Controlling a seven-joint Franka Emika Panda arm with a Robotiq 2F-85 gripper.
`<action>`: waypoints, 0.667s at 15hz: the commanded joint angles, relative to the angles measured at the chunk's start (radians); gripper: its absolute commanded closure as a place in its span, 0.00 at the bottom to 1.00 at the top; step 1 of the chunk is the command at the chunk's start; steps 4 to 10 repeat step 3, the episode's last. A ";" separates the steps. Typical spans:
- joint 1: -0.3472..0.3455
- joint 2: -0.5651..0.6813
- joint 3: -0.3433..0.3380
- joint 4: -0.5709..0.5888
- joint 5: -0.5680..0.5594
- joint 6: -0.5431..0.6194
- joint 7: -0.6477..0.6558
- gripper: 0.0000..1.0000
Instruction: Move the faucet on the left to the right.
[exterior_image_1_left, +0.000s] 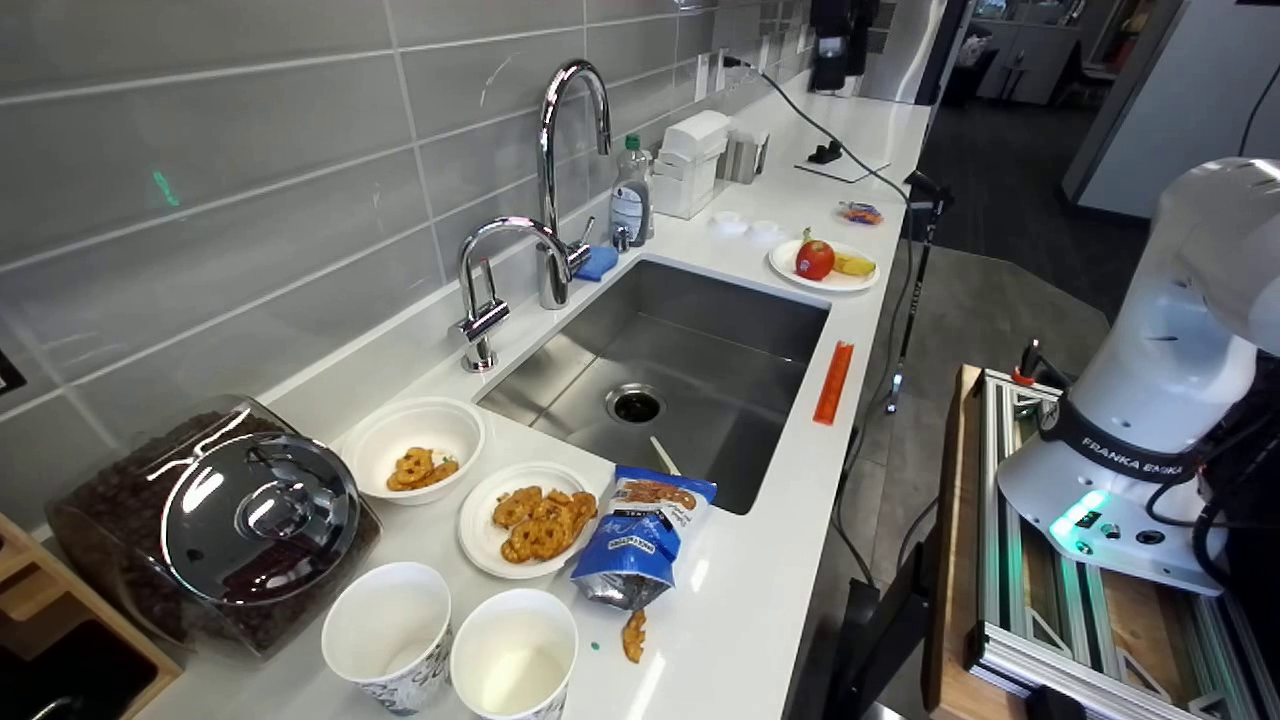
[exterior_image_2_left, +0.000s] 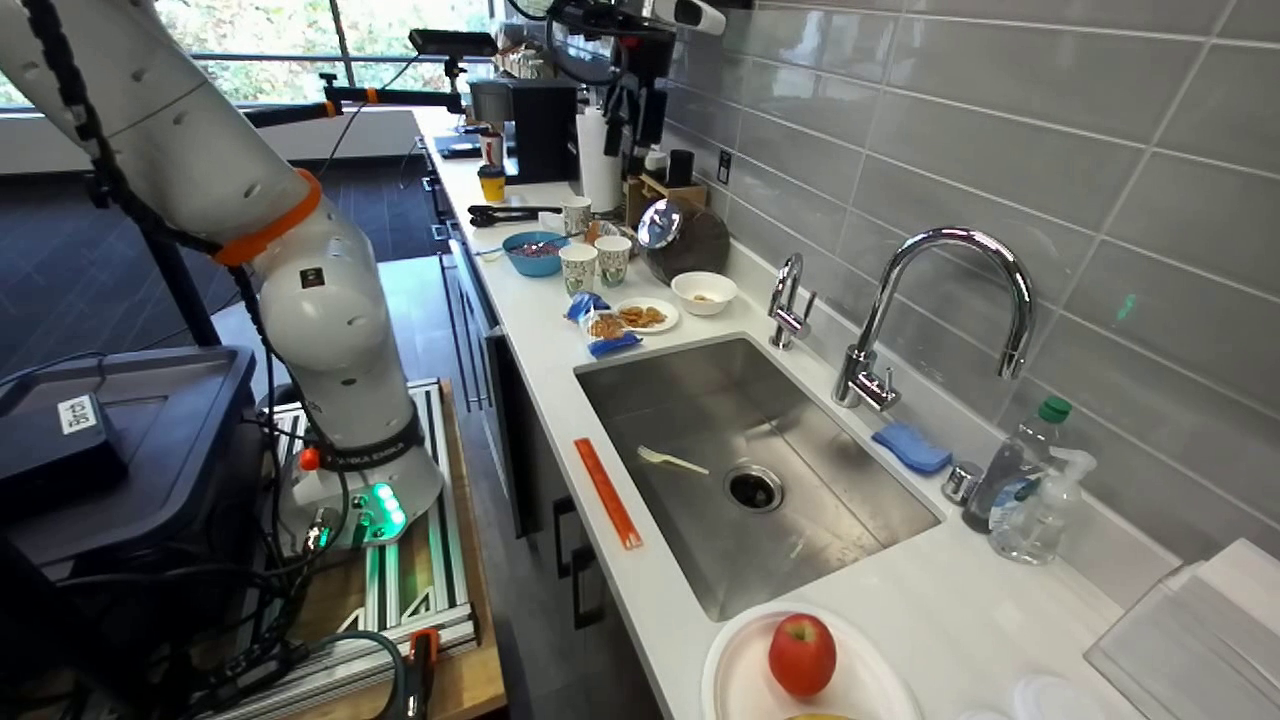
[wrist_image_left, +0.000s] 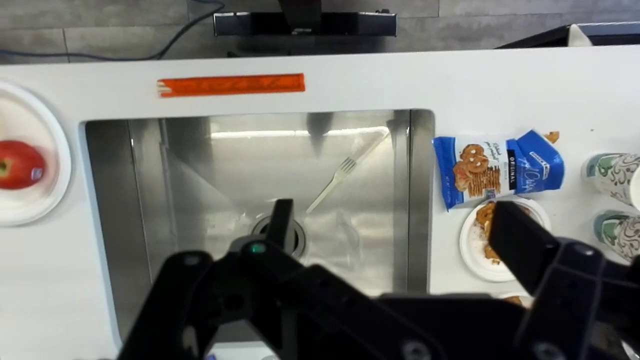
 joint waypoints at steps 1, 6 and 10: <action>-0.022 -0.006 0.012 0.003 -0.001 0.013 -0.027 0.00; -0.024 -0.011 0.008 0.003 -0.005 0.021 -0.045 0.00; -0.024 -0.011 0.008 0.003 -0.005 0.021 -0.045 0.00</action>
